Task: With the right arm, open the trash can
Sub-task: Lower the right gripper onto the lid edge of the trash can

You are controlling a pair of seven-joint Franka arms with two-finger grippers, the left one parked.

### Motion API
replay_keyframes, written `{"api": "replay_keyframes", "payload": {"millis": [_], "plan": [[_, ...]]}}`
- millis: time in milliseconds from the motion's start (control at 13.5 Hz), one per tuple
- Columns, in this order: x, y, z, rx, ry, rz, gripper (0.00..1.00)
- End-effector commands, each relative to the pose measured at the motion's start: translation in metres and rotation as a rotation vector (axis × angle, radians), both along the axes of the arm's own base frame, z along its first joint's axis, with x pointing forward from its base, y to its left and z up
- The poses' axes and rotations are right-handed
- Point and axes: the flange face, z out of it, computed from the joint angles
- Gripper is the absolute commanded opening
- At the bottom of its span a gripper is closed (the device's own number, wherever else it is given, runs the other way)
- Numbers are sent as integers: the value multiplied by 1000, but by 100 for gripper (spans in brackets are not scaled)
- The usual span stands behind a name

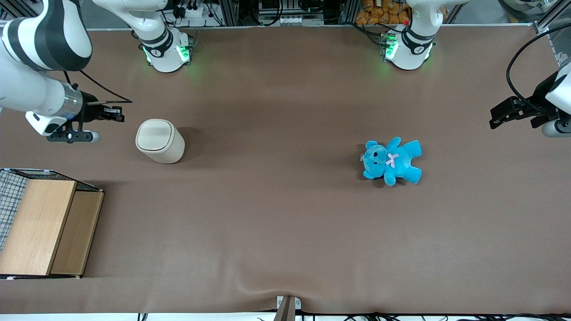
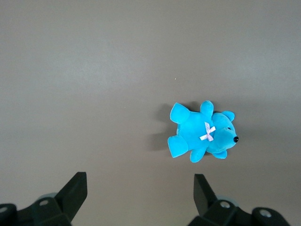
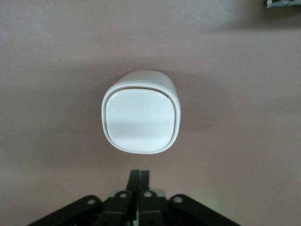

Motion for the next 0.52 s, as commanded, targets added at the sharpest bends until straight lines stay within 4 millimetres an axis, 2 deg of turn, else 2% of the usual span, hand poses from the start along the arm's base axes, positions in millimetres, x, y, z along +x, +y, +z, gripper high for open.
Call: {"api": "replay_keyframes", "payload": {"millis": [0,149,297,446], "plan": [[-18,-2,-25,-2,-10,-37,0],[-23,-4,-41,-5,-11,-43,0],[-21,-8,-48,-7,-22,-53,0],[-21,-19,-61,-8,-26,-77,0]]}}
